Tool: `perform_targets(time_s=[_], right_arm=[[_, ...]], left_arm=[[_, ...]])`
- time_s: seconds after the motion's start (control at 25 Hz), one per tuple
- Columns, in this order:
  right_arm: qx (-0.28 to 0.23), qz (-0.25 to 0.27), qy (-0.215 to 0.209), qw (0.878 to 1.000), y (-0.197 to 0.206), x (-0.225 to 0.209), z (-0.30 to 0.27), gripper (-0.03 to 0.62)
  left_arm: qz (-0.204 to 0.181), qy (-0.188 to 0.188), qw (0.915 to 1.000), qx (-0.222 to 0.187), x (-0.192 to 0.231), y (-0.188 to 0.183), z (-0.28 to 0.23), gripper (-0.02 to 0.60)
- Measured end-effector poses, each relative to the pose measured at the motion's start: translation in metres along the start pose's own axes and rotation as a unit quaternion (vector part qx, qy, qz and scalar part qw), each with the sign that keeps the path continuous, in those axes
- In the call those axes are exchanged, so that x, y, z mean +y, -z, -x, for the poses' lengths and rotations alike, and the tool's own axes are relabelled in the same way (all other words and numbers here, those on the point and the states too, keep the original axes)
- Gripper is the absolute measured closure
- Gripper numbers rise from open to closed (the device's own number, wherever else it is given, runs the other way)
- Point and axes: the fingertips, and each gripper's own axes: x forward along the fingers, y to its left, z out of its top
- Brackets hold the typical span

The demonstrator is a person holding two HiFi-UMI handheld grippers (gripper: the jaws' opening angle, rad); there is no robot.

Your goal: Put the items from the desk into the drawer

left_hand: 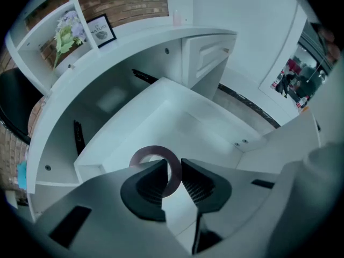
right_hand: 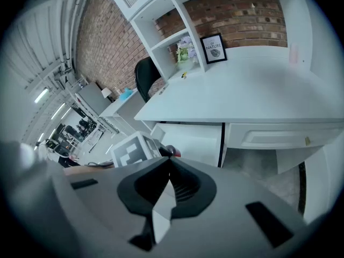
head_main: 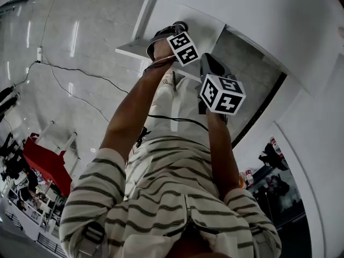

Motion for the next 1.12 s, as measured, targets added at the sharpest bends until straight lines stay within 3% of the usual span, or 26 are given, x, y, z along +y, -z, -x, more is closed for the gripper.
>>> perform_targets(time_s=[0.52,0.8,1.12], right_arm=[[0.000,-0.007,0.001,1.000,-0.002,-0.010,-0.001,0.582],[0.004,-0.007,0.003,1.000,0.001,-0.013,-0.006,0.582],[0.005,-0.016,0.003,1.000,0.008,-0.021,-0.009,0.582]], left_arm=[[-0.086,-0.015,0.9960,0.022,0.009,-0.001,-0.030,0.500],[-0.163,-0.005,0.9856,0.046,0.003,0.013,-0.057,0.499],[-0.165,0.003,0.9852,0.047,0.004,0.009,-0.070,0.499]])
